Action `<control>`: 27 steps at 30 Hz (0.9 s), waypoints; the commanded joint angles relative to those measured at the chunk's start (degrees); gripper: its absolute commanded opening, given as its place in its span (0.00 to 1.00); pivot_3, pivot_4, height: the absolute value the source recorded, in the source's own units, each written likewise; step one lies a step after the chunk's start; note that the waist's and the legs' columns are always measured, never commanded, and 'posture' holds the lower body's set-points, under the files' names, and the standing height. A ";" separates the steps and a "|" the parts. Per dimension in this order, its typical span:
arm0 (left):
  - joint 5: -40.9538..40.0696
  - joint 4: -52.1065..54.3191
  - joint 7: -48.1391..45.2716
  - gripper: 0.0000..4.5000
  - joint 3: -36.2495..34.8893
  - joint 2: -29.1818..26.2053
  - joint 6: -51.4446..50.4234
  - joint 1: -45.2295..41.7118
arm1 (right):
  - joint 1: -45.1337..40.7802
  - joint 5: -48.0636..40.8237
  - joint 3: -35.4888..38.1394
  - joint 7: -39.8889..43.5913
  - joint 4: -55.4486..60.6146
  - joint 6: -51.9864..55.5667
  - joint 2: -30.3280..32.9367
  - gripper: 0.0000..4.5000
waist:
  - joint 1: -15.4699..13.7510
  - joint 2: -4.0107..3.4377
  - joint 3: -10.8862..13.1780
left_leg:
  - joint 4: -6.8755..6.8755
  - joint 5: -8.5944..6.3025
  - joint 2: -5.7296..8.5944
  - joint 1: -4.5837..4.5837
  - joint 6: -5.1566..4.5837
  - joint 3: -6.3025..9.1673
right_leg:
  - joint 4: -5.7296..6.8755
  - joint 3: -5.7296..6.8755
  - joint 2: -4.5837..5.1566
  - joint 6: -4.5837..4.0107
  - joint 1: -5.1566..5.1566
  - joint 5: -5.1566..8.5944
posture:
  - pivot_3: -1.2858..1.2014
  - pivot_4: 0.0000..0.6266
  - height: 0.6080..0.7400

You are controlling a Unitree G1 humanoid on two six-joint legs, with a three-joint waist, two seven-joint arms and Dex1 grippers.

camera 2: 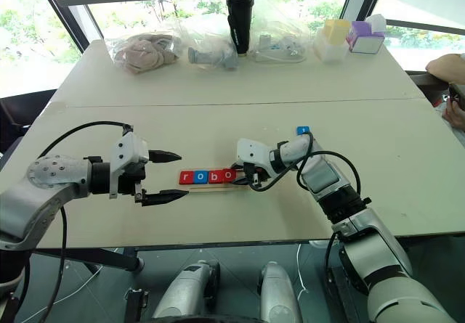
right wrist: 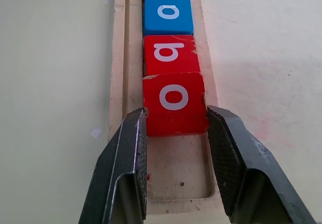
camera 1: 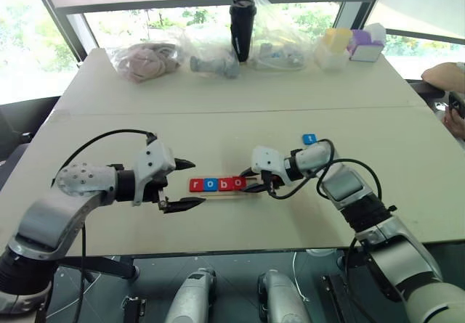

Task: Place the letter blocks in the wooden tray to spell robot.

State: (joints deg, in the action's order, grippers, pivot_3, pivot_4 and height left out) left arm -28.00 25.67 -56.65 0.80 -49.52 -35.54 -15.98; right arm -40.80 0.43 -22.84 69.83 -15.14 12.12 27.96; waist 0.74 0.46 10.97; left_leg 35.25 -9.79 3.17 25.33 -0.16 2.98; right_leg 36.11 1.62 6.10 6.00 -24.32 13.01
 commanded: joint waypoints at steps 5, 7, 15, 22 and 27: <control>0.01 0.81 0.37 1.00 -0.75 -0.02 0.42 -0.39 | 0.05 -0.28 0.03 0.04 2.31 0.50 -0.84 0.48 | -0.01 0.00 0.00 | 0.00 0.00 0.00 0.00 0.00 0.00 | 0.00 0.00 0.00 0.00 0.00 0.00 | 0.52 0.24 1.00; -0.02 0.87 0.44 1.00 -0.74 0.00 0.35 -0.37 | -0.12 -0.09 0.32 -0.59 2.29 0.23 -0.94 0.68 | -0.01 0.00 0.00 | 0.00 0.00 0.00 0.00 0.00 0.00 | 0.00 0.00 0.00 0.00 0.00 0.00 | 0.52 0.24 1.00; 0.24 0.36 0.63 1.00 -0.55 0.09 0.69 -0.35 | -3.11 -4.48 6.31 -2.19 6.86 3.93 -0.29 0.77 | -0.02 0.00 0.00 | 0.00 0.00 0.00 0.00 0.00 0.01 | 0.00 -0.01 0.00 0.00 0.00 0.00 | 0.52 0.24 1.00; -1.06 1.50 1.08 1.00 -1.52 0.46 -0.08 -0.44 | -3.97 -6.91 21.83 -23.29 1.77 11.48 -2.14 0.77 | -0.15 0.01 -0.01 | 0.00 0.00 0.00 0.00 0.01 0.03 | -0.01 -0.02 0.00 -0.01 0.01 0.00 | 0.52 0.24 1.00; -5.58 3.01 2.50 1.00 -4.06 1.89 -2.96 -2.11 | 1.29 -7.36 33.13 -42.18 5.06 23.42 -4.02 0.77 | -1.18 0.02 -0.01 | -0.03 0.00 0.02 0.03 0.03 0.03 | -0.03 -0.07 0.01 -0.03 -0.01 0.01 | 0.52 0.24 1.00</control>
State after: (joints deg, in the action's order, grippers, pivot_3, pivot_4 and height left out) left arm -31.93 26.72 -54.60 -1.18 -47.76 -38.25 -16.74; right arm -40.07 -5.95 7.75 32.24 -13.27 32.79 25.20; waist -0.44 0.47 10.97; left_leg 35.21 -9.79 3.19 25.36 -0.14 2.99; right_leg 36.09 1.54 6.11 5.97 -24.34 13.02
